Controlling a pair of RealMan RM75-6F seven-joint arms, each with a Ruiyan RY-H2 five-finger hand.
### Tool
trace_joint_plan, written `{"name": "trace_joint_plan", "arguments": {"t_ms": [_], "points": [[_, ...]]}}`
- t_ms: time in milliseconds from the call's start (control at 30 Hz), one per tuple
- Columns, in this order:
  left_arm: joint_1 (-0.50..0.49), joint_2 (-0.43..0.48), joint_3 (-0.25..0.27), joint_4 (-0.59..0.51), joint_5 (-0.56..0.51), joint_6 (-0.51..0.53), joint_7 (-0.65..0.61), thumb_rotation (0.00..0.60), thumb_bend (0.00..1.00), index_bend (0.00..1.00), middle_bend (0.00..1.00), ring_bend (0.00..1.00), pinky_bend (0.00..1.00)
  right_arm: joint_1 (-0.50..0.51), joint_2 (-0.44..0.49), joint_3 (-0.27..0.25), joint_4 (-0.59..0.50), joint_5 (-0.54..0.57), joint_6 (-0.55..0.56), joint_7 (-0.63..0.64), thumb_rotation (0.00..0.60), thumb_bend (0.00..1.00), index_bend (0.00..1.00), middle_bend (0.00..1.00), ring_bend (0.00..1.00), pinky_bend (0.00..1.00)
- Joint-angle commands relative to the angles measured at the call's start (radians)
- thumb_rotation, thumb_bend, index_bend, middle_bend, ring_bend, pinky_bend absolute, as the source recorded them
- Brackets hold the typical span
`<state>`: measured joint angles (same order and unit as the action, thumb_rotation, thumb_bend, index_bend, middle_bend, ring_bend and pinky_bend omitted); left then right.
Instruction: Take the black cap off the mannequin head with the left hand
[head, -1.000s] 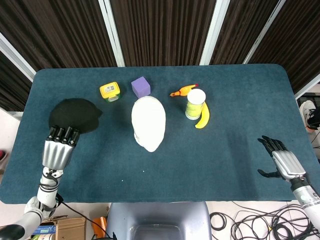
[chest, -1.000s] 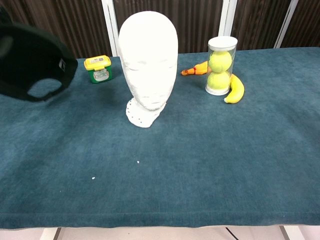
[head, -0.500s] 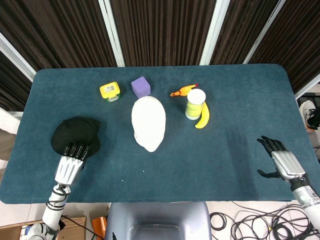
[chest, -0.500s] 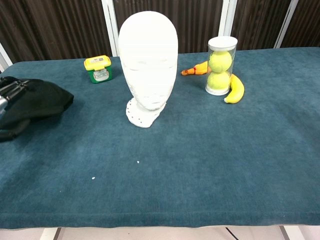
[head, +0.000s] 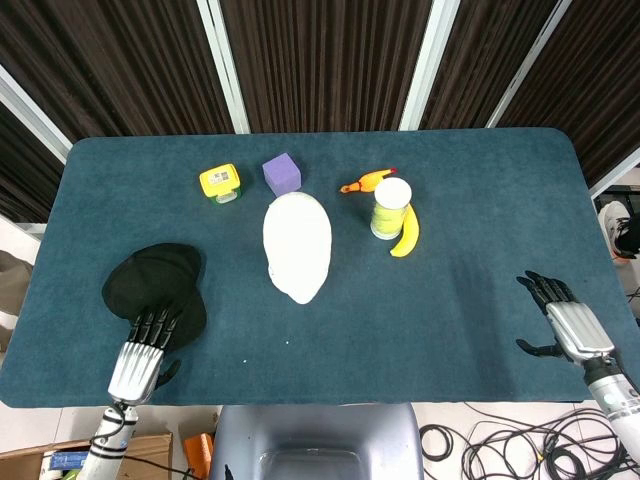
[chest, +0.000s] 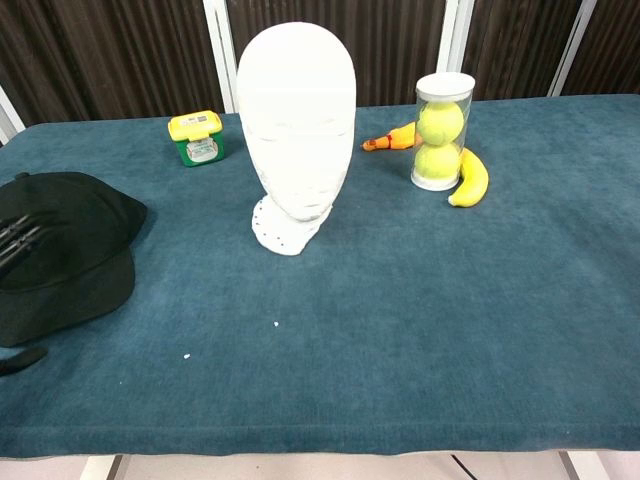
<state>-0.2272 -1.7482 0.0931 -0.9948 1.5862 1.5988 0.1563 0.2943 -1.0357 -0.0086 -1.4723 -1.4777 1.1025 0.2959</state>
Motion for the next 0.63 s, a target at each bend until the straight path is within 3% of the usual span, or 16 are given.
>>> {"name": "trace_joint_plan", "arguments": {"t_ms": [33, 133, 233, 333, 500, 633], "points": [[0.065, 0.289, 0.084, -0.436, -0.095, -0.145, 0.087, 0.6, 0.19, 0.0, 0.0, 0.0, 0.09, -0.006, 0.005, 0.0, -0.012, 0.007, 0.005, -0.023, 0.6, 0.15, 0.0, 0.0, 0.0, 0.0], [0.094, 0.403, 0.059, -0.578, -0.118, -0.079, 0.08, 0.6, 0.2, 0.0, 0.0, 0.0, 0.09, -0.025, 0.014, 0.002, -0.039, 0.019, 0.038, -0.08, 0.6, 0.15, 0.0, 0.0, 0.0, 0.0], [0.142, 0.436, -0.022, -0.576, -0.134, 0.07, 0.088, 0.6, 0.24, 0.0, 0.0, 0.0, 0.06, -0.068, 0.029, 0.007, -0.09, 0.038, 0.117, -0.18, 0.6, 0.15, 0.0, 0.0, 0.0, 0.0], [0.172, 0.467, -0.073, -0.594, -0.166, 0.127, 0.057, 0.6, 0.26, 0.0, 0.0, 0.0, 0.04, -0.123, 0.036, 0.019, -0.154, 0.075, 0.214, -0.281, 0.6, 0.15, 0.0, 0.0, 0.0, 0.0], [0.198, 0.523, -0.065, -0.648, -0.171, 0.1, -0.022, 0.6, 0.27, 0.0, 0.0, 0.0, 0.02, -0.181, 0.006, 0.033, -0.19, 0.119, 0.316, -0.407, 0.6, 0.15, 0.0, 0.0, 0.0, 0.0], [0.201, 0.552, -0.055, -0.67, -0.154, 0.077, -0.004, 0.6, 0.29, 0.0, 0.0, 0.0, 0.02, -0.182, -0.008, 0.036, -0.196, 0.128, 0.308, -0.442, 0.6, 0.15, 0.0, 0.0, 0.0, 0.0]]}}
